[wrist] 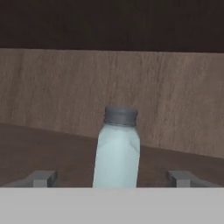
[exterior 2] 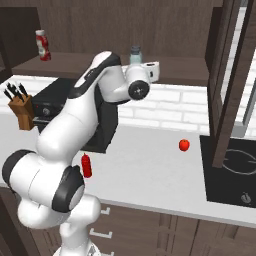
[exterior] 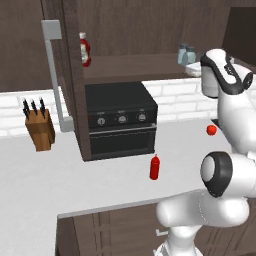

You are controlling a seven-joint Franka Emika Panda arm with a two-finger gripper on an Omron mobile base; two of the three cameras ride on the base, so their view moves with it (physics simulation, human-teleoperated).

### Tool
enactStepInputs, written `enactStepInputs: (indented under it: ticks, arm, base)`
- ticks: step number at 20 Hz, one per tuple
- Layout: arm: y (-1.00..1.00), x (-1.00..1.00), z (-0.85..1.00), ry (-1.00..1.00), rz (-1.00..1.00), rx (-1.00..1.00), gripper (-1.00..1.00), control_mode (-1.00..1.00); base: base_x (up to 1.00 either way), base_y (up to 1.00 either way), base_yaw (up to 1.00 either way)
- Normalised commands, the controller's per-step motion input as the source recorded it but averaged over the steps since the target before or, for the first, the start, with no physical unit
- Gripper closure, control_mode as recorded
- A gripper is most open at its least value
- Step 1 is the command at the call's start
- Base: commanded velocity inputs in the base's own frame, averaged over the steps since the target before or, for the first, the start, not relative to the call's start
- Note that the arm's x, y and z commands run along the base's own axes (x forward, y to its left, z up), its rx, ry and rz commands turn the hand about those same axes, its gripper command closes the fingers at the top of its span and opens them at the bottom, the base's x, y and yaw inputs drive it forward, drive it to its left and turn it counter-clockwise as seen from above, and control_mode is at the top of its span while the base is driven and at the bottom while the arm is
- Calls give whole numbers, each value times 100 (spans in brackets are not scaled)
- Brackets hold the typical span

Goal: Put the shaker and condiment bottle from the counter next to their counterparts in the cabinet.

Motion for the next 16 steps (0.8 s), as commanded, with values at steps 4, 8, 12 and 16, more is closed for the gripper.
enactStepInputs:
  ticks: [4,8,12,16]
  arm:
    - [0,-97,-8,-11,0,0,-100,-100]
    - [8,-77,-46,-1,0,0,-100,-100]
    - [14,-73,-62,0,0,0,-100,-100]
    - [15,-71,-67,0,3,-2,-100,-100]
  base:
    - [0,0,0]
    - [0,0,0]
    - [0,0,0]
    - [0,0,0]
